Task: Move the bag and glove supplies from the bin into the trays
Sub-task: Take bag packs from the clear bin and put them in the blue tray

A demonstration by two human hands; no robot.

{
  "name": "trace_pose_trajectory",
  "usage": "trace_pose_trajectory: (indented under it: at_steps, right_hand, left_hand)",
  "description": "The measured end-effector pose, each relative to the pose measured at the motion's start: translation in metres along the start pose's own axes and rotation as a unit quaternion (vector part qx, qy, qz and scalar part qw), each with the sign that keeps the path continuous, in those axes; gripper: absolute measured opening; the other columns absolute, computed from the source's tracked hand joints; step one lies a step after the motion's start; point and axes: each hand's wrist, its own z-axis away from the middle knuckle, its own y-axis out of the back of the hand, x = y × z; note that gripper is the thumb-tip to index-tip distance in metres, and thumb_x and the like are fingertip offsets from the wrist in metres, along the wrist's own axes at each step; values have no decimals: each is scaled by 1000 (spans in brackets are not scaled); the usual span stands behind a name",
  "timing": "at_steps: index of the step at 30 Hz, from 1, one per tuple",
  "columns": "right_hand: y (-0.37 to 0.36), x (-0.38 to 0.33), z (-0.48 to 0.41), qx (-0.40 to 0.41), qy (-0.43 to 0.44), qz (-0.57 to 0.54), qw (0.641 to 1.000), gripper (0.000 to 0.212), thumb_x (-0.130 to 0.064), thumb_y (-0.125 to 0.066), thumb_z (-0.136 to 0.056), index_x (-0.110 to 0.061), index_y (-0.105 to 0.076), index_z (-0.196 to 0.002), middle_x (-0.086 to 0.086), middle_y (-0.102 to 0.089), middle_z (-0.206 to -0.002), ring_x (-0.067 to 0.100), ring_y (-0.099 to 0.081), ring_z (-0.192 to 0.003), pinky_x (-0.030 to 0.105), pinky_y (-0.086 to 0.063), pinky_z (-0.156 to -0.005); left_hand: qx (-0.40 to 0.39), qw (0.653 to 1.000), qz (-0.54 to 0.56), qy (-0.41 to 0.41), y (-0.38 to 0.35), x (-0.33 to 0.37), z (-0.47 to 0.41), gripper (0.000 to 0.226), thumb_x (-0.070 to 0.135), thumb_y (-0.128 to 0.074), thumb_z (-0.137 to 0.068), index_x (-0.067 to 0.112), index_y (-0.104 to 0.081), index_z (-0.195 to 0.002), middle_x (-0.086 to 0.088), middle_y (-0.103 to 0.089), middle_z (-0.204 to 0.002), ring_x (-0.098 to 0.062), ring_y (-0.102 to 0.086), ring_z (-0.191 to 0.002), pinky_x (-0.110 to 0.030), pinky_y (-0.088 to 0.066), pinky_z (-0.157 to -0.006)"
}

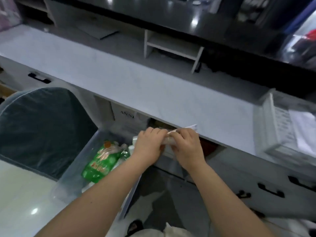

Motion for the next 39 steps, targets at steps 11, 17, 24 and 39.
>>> trace_pose_trajectory:
  at_steps: [11, 17, 24, 39]
  right_hand:
    - [201, 167, 143, 100, -181, 122, 971, 37, 2, -78, -65, -8, -70, -100, 14, -65, -101, 35, -59, -91, 44, -51, -80]
    - [304, 257, 243, 114, -248, 174, 946, 28, -2, -77, -65, -10, -72, -92, 9, -66, -91, 34, -60, -85, 45, -50, -73]
    - [359, 343, 314, 105, -315, 185, 925, 30, -5, -79, -64, -10, -70, -92, 7, -65, -91, 32, -59, -85, 42, -50, -71]
    - [356, 562, 288, 32, -370, 141, 918, 31, -15, -69, -81, -21, -63, -111, -5, -61, -106, 17, -52, -99, 30, -43, -85]
  left_hand:
    - [52, 984, -3, -171, -8, 253, -98, 33, 21, -56, -83, 26, -56, -116, 3, -63, -104, -27, -52, -96, -36, -35, -73]
    - [48, 970, 34, -238, -43, 419, -117, 33, 23, -59, -83, 23, -56, -116, 1, -64, -108, -29, -53, -99, -38, -42, -74]
    - [46, 962, 46, -265, -76, 533, -143, 37, 26, -62, -81, 26, -57, -118, 2, -65, -105, -26, -53, -95, -38, -42, -78]
    - [24, 969, 67, -236, -145, 632, -334, 38, 28, -63, -78, 29, -59, -115, 2, -66, -102, -27, -56, -94, -36, -41, -73]
